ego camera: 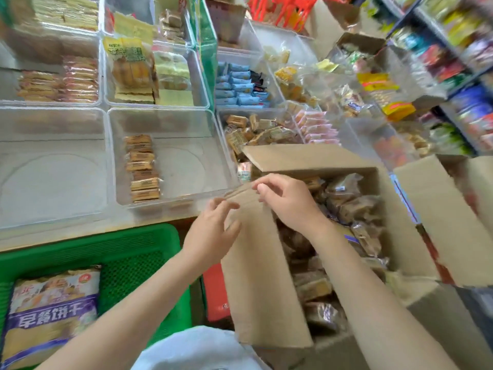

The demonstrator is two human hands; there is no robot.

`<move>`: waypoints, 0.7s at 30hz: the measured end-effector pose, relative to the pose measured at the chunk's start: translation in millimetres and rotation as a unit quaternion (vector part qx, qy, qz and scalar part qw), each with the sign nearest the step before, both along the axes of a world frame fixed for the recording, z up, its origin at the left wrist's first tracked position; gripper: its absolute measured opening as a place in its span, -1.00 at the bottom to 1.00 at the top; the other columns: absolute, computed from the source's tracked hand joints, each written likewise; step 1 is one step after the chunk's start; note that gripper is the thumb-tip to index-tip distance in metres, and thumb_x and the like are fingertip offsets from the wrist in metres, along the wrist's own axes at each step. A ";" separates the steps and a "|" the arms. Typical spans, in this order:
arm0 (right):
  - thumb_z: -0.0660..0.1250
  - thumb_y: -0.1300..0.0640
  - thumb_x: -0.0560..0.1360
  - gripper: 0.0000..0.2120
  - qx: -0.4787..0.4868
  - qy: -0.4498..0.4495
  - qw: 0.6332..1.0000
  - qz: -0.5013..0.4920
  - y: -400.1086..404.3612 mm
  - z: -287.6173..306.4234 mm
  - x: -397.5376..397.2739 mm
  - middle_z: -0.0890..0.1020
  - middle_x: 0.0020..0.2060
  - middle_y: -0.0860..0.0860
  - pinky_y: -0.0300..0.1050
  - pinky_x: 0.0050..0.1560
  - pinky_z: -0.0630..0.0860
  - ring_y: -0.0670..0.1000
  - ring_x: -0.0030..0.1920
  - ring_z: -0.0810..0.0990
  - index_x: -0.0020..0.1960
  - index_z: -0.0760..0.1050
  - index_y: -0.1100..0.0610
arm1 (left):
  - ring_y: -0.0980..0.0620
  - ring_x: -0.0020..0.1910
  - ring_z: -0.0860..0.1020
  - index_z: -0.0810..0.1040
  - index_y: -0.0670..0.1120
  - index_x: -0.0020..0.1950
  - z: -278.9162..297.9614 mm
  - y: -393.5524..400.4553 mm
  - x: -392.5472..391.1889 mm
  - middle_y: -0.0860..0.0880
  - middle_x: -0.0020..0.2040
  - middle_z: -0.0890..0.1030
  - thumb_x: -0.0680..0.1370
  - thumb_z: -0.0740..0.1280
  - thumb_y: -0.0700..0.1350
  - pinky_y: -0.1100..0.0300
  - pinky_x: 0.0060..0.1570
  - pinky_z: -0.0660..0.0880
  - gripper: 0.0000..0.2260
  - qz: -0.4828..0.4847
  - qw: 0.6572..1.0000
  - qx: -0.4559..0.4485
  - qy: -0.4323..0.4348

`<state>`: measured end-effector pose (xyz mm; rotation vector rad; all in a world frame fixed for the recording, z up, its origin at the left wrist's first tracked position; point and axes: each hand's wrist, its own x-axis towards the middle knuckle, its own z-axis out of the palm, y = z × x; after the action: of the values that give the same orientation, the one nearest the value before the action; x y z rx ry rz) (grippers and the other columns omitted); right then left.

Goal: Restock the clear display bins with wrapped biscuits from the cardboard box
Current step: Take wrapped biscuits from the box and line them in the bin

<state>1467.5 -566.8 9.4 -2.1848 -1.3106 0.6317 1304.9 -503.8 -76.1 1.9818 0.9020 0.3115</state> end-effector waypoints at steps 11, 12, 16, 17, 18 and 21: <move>0.36 -0.23 0.52 -0.46 -0.384 0.003 0.907 0.172 -131.3 -10.0 49.2 0.49 0.32 -0.12 -0.09 0.30 0.46 -0.08 0.29 0.48 0.44 0.39 -0.10 | -0.08 0.60 0.15 -0.30 0.25 0.60 0.8 -75.2 52.0 0.09 0.66 -0.09 0.61 0.34 0.08 -0.07 0.51 0.24 -0.14 -0.025 0.987 -0.158 0.002; 0.35 -0.24 0.53 -0.42 -0.402 -0.005 0.894 0.197 -135.7 -11.9 48.0 0.46 0.36 -0.11 -0.09 0.31 0.43 -0.07 0.32 0.45 0.48 0.36 -0.08 | -0.06 0.59 0.16 -0.29 0.27 0.60 -0.4 -74.3 51.8 0.10 0.66 -0.07 0.60 0.34 0.09 -0.07 0.50 0.25 -0.14 -0.021 0.987 -0.162 -0.002; 0.36 -0.14 0.56 -0.48 -0.365 -0.012 0.908 0.206 -141.0 -10.0 46.1 0.48 0.08 -0.21 -0.29 -0.09 0.40 -0.19 -0.01 0.46 0.46 0.38 -0.04 | -0.02 0.58 0.21 -0.22 0.30 0.60 0.3 -76.6 49.8 0.08 0.65 0.06 0.49 0.32 0.21 -0.11 0.49 0.31 -0.13 -0.010 0.985 -0.172 -0.012; 0.36 -0.15 0.57 -0.52 -0.351 -0.006 0.916 0.193 -140.6 -7.0 48.4 0.46 -0.01 -0.26 -0.31 -0.16 0.38 -0.20 -0.08 0.46 0.43 0.41 -0.04 | -0.02 0.58 0.20 -0.19 0.25 0.62 2.6 -78.6 49.3 0.07 0.66 0.06 0.52 0.33 0.20 -0.09 0.50 0.29 -0.14 -0.008 0.987 -0.161 -0.003; 0.34 -0.16 0.57 -0.56 -0.331 0.006 0.928 0.170 -140.7 -2.8 51.8 0.47 -0.05 -0.25 -0.30 -0.18 0.39 -0.20 -0.10 0.49 0.39 0.44 -0.05 | -0.01 0.59 0.18 -0.15 0.19 0.64 5.1 -80.6 48.0 0.05 0.66 0.06 0.56 0.35 0.18 -0.08 0.51 0.26 -0.16 -0.006 0.990 -0.137 0.012; 0.25 -0.21 0.61 -0.66 -0.233 0.082 0.967 0.056 -140.3 6.1 65.3 0.58 0.03 -0.17 -0.21 -0.13 0.47 -0.16 -0.02 0.59 0.30 0.48 -0.08 | 0.01 0.58 0.15 0.09 0.10 0.64 19.6 -82.7 39.0 0.05 0.63 0.10 0.57 0.38 0.13 -0.04 0.51 0.23 -0.28 0.012 1.000 -0.017 0.016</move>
<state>1532.8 -707.1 15.5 -2.3604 -1.3020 1.2439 1343.9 -586.5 -56.5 1.9506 0.9458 0.2775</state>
